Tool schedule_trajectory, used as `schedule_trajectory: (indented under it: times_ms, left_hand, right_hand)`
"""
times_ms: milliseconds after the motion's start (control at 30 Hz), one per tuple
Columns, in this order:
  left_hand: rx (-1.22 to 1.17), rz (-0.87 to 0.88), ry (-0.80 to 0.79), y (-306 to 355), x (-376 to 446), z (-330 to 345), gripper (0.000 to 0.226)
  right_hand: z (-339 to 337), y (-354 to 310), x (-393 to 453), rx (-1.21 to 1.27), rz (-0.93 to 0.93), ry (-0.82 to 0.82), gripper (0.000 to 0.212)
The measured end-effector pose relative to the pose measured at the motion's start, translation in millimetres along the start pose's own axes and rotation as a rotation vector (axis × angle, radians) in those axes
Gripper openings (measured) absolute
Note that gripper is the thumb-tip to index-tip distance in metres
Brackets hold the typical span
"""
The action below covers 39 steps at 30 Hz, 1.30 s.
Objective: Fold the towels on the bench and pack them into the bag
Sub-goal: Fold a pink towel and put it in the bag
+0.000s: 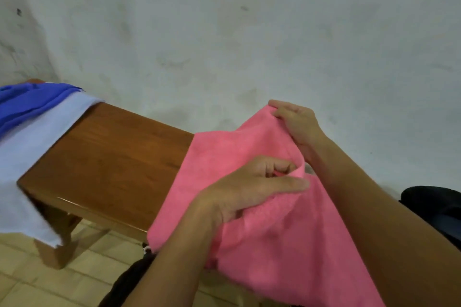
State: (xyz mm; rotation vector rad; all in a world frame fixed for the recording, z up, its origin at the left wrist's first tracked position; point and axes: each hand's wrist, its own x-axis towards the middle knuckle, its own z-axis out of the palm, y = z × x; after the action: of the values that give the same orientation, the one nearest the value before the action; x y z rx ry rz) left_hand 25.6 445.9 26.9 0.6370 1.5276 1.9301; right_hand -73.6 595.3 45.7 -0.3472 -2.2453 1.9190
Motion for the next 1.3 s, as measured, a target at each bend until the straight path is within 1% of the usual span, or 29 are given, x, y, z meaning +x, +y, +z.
schedule_trajectory:
  times_ms: [100, 167, 300, 400, 467, 533, 600, 667, 700, 767, 833, 933, 967, 1033, 1100, 1167, 1233, 1267, 1300]
  left_hand:
    - [0.004, 0.009, 0.000, -7, 13, 27, 0.039]
    - [0.053, 0.047, -0.024, -14, 19, 47, 0.044]
    - [0.224, 0.105, -0.018, -28, 32, 97, 0.036]
    - [0.390, 0.114, 0.007, -46, 45, 136, 0.029]
    - [0.639, 0.145, 0.025, -72, 54, 156, 0.025]
    - [0.876, 0.105, 0.074, -96, 60, 167, 0.020]
    - [0.978, 0.063, 0.050, -113, 58, 171, 0.020]
    - [1.103, 0.122, -0.006, -122, 54, 166, 0.026]
    - [1.166, 0.165, -0.019, -128, 53, 160, 0.028]
    - [1.264, 0.211, 0.011, -134, 50, 145, 0.031]
    - [1.375, 0.143, 0.010, -126, 47, 125, 0.031]
    - [1.512, -0.061, 0.021, -105, 39, 80, 0.033]
    - [1.549, -0.100, 0.038, -96, 35, 64, 0.033]
    - [1.599, -0.182, 0.060, -80, 24, 35, 0.030]
    - [1.648, -0.261, 0.072, -65, 13, 11, 0.024]
    - [1.668, -0.304, 0.118, -56, 4, -5, 0.016]
    - [1.680, -0.302, 0.176, -54, -4, -17, 0.006]
    - [1.683, -0.294, 0.197, -55, -8, -21, 0.005]
    - [1.671, -0.280, 0.219, -55, -12, -25, 0.011]
  right_hand:
    - [-36, 2, -4, -0.008, 0.005, 0.050, 0.030]
    - [-59, 5, -6, -0.037, 0.001, 0.089, 0.030]
    - [-116, 16, -9, -0.138, -0.018, 0.202, 0.030]
    - [-161, 36, -9, -0.254, 0.021, 0.319, 0.020]
    - [-184, 55, -13, -0.411, 0.112, 0.362, 0.015]
    - [-195, 78, -19, -0.566, 0.227, 0.340, 0.020]
    - [-196, 95, -25, -0.633, 0.312, 0.306, 0.021]
    - [-190, 102, -32, -0.691, 0.336, 0.274, 0.018]
    - [-186, 102, -33, -0.718, 0.320, 0.272, 0.019]
    - [-180, 103, -37, -0.764, 0.276, 0.288, 0.018]
    - [-174, 103, -42, -0.805, 0.255, 0.303, 0.014]
    - [-165, 106, -50, -0.876, 0.249, 0.256, 0.008]
    - [-162, 106, -55, -0.892, 0.252, 0.232, 0.009]
    - [-154, 107, -66, -0.895, 0.278, 0.204, 0.020]
    - [-145, 107, -80, -0.822, 0.295, 0.198, 0.028]
    - [-134, 106, -93, -0.687, 0.294, 0.171, 0.022]
    - [-123, 107, -103, -0.601, 0.289, 0.160, 0.019]
    - [-121, 109, -107, -0.563, 0.276, 0.170, 0.025]
    - [-117, 109, -111, -0.518, 0.269, 0.181, 0.033]
